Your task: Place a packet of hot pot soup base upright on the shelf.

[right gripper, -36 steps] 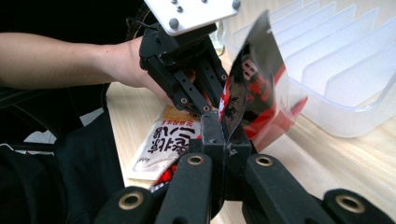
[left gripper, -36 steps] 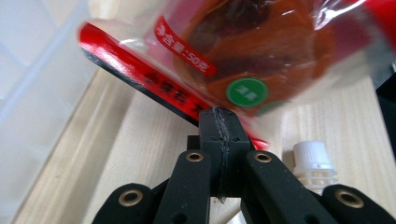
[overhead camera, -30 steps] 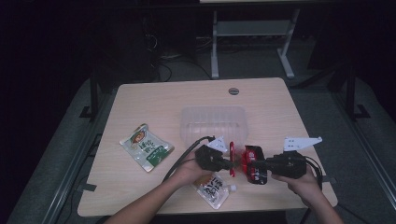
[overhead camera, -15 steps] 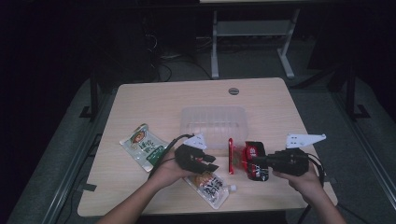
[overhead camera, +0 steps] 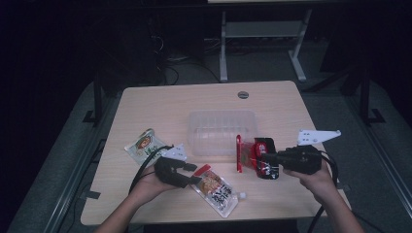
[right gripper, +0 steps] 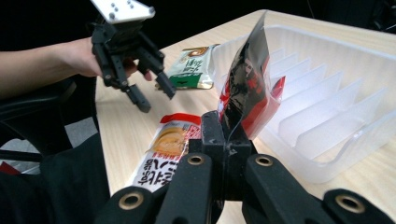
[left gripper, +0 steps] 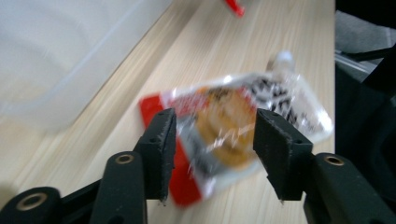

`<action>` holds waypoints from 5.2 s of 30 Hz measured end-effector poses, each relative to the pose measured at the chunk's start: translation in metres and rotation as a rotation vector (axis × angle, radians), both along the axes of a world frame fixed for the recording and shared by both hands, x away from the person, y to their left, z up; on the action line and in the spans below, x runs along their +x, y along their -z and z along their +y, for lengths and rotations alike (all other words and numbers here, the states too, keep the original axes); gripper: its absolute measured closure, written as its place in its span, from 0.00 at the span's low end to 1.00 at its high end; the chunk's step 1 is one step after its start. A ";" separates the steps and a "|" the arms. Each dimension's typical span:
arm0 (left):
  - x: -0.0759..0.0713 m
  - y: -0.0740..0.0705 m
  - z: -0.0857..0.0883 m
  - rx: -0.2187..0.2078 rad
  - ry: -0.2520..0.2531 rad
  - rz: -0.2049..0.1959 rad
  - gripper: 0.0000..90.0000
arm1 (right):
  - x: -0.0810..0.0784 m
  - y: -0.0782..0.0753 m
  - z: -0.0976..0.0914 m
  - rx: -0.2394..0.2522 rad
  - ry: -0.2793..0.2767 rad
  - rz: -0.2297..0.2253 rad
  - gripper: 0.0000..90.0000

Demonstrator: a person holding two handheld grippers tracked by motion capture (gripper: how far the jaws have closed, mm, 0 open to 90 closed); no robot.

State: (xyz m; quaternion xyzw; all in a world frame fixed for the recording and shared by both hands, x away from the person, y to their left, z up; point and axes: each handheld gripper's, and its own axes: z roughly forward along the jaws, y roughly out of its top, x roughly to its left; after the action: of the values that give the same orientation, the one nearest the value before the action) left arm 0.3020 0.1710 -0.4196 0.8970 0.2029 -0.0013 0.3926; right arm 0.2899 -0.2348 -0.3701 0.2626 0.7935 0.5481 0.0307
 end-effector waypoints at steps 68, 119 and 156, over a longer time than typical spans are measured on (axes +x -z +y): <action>-0.009 0.014 0.063 0.068 -0.122 0.006 0.31 | 0.068 -0.006 -0.011 -0.063 0.175 -0.004 1.00; -0.010 0.017 0.062 0.077 -0.089 0.015 0.32 | 0.092 0.010 0.000 -0.076 0.261 0.059 0.40; -0.014 0.017 0.058 0.076 -0.087 0.007 0.32 | 0.003 0.054 0.009 -0.305 0.157 0.072 0.25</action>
State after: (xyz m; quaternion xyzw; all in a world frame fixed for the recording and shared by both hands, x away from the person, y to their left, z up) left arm 0.2880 0.2294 -0.4365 0.9017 0.2428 0.0203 0.3572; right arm 0.2929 -0.2255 -0.4243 0.3357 0.8451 0.4075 0.0846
